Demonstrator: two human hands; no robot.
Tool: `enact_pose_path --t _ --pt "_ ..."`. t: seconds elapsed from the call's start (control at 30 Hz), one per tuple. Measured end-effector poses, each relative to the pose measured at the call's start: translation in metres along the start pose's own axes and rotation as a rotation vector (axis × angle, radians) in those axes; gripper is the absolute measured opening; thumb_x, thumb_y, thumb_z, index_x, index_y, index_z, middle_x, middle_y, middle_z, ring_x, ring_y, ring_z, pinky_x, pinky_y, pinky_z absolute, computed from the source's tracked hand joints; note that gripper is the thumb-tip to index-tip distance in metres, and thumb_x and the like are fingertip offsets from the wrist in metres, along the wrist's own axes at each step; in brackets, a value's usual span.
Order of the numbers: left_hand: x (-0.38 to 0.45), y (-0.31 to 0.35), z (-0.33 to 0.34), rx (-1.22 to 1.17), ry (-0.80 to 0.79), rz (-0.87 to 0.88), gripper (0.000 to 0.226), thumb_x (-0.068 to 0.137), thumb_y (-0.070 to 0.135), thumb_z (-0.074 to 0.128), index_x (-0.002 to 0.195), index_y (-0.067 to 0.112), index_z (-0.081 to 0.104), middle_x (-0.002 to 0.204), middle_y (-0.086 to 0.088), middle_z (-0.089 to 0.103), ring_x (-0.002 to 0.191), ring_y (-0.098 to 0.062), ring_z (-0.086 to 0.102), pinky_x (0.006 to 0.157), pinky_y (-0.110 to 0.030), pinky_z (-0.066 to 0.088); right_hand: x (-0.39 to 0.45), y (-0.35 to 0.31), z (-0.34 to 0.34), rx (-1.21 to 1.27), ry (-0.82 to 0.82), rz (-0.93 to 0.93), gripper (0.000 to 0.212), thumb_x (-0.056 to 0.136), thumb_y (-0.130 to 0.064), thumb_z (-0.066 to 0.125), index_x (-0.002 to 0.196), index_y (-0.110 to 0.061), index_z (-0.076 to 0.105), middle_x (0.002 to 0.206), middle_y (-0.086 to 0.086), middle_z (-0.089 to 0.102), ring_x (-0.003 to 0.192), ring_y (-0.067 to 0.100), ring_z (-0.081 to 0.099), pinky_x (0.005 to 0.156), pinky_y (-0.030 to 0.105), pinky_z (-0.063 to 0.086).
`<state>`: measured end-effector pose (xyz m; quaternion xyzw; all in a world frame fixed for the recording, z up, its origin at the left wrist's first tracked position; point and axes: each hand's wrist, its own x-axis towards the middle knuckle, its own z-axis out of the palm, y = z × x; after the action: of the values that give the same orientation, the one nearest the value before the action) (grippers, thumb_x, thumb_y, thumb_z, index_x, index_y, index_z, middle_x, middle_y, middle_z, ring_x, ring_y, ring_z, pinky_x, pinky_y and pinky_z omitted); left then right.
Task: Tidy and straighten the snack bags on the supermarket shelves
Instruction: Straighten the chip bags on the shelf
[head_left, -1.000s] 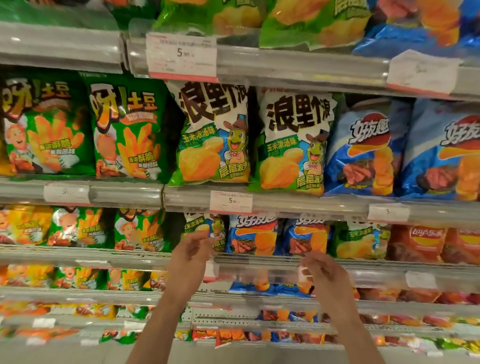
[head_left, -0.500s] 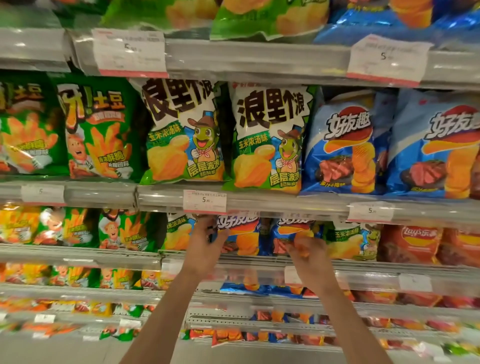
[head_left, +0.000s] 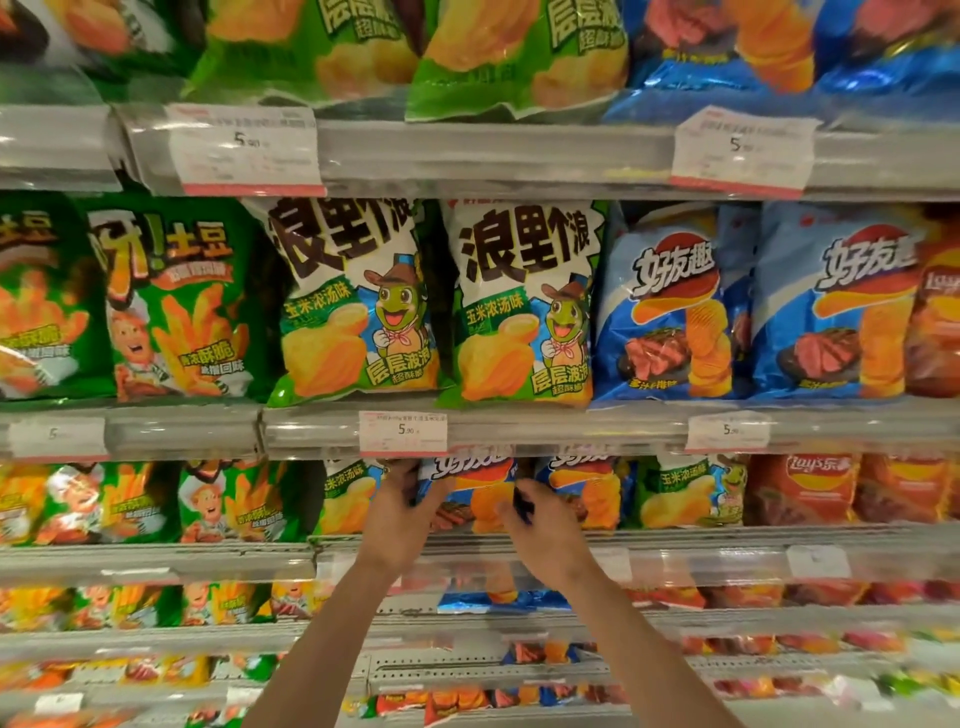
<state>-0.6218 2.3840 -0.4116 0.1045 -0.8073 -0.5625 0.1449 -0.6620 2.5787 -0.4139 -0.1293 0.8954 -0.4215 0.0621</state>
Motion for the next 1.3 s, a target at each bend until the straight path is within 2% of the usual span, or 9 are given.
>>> enact_pose_path --t 0.13,0.27,0.43,0.6,0.77,0.9,1.0,1.17,1.3 --pt "0.000 0.007 -0.004 -0.098 0.062 -0.018 0.038 0.091 0.037 0.074 0.124 0.021 0.063 0.099 0.009 0.077 0.080 -0.008 0.075 0.068 -0.024 0.060 0.008 0.001 0.002 0.139 0.067 -0.004 0.017 0.102 -0.034 0.060 0.104 -0.017 0.058 0.090 0.002 0.070 0.087 0.019 0.069 0.082 0.039 0.056" --pt "0.000 0.017 -0.009 -0.081 0.092 0.000 0.031 0.092 0.039 0.072 0.114 0.018 0.069 0.080 0.006 0.077 0.072 -0.011 0.074 0.068 -0.032 0.061 0.015 -0.002 0.001 0.297 0.116 -0.021 0.014 0.100 -0.031 0.064 0.102 -0.017 0.063 0.090 0.003 0.074 0.087 0.016 0.071 0.084 0.041 0.058" --pt "-0.014 0.007 -0.017 -0.111 0.032 0.037 0.031 0.094 0.041 0.068 0.120 0.024 0.067 0.085 -0.007 0.071 0.083 -0.026 0.069 0.075 -0.040 0.058 0.009 0.001 0.011 0.380 0.106 -0.017 0.021 0.098 -0.040 0.064 0.110 -0.023 0.066 0.096 -0.003 0.075 0.092 0.013 0.072 0.089 0.039 0.058" --pt "-0.030 -0.002 -0.022 -0.212 0.015 -0.042 0.034 0.087 0.048 0.070 0.112 0.024 0.068 0.088 0.008 0.073 0.090 -0.016 0.072 0.070 -0.023 0.057 -0.009 -0.003 0.013 0.381 0.071 -0.039 0.022 0.093 -0.054 0.060 0.099 -0.034 0.065 0.096 -0.005 0.071 0.087 0.004 0.066 0.081 0.023 0.052" --pt "-0.048 -0.008 -0.025 -0.208 -0.040 -0.129 0.040 0.080 0.051 0.074 0.113 0.033 0.061 0.097 0.008 0.078 0.094 -0.006 0.072 0.071 -0.015 0.056 -0.026 0.007 0.013 0.353 -0.071 0.037 0.030 0.096 -0.052 0.063 0.105 -0.024 0.068 0.110 0.002 0.066 0.097 0.005 0.064 0.080 0.012 0.048" --pt "-0.061 -0.018 -0.024 -0.184 -0.138 -0.156 0.049 0.083 0.036 0.079 0.128 0.027 0.062 0.115 0.012 0.075 0.109 -0.009 0.069 0.091 -0.029 0.058 -0.044 0.013 0.012 0.440 -0.098 0.139 0.049 0.084 -0.057 0.074 0.116 -0.023 0.061 0.109 -0.009 0.071 0.103 0.005 0.066 0.084 0.020 0.052" --pt "-0.067 -0.016 -0.018 -0.153 -0.219 -0.174 0.046 0.083 0.031 0.082 0.126 0.031 0.064 0.111 0.018 0.076 0.104 -0.004 0.070 0.084 -0.022 0.057 -0.055 0.019 0.004 0.545 -0.086 0.160 0.046 0.082 -0.040 0.083 0.122 -0.032 0.061 0.111 -0.021 0.074 0.105 -0.006 0.067 0.077 0.009 0.051" --pt "-0.068 -0.004 0.016 -0.123 -0.328 -0.173 0.046 0.081 0.015 0.085 0.121 0.024 0.065 0.102 0.028 0.075 0.095 0.010 0.068 0.073 -0.007 0.053 -0.076 0.045 -0.022 0.557 -0.105 0.190 0.038 0.084 -0.039 0.083 0.119 -0.037 0.068 0.109 -0.025 0.075 0.101 -0.008 0.068 0.075 0.003 0.049" --pt "-0.073 0.010 0.060 -0.173 -0.348 -0.163 0.054 0.076 0.013 0.088 0.121 0.024 0.060 0.102 0.023 0.076 0.096 0.007 0.070 0.073 -0.012 0.056 -0.087 0.075 -0.051 0.516 -0.059 0.194 0.044 0.080 -0.050 0.083 0.121 -0.037 0.069 0.114 -0.020 0.075 0.109 -0.001 0.068 0.090 0.017 0.053"
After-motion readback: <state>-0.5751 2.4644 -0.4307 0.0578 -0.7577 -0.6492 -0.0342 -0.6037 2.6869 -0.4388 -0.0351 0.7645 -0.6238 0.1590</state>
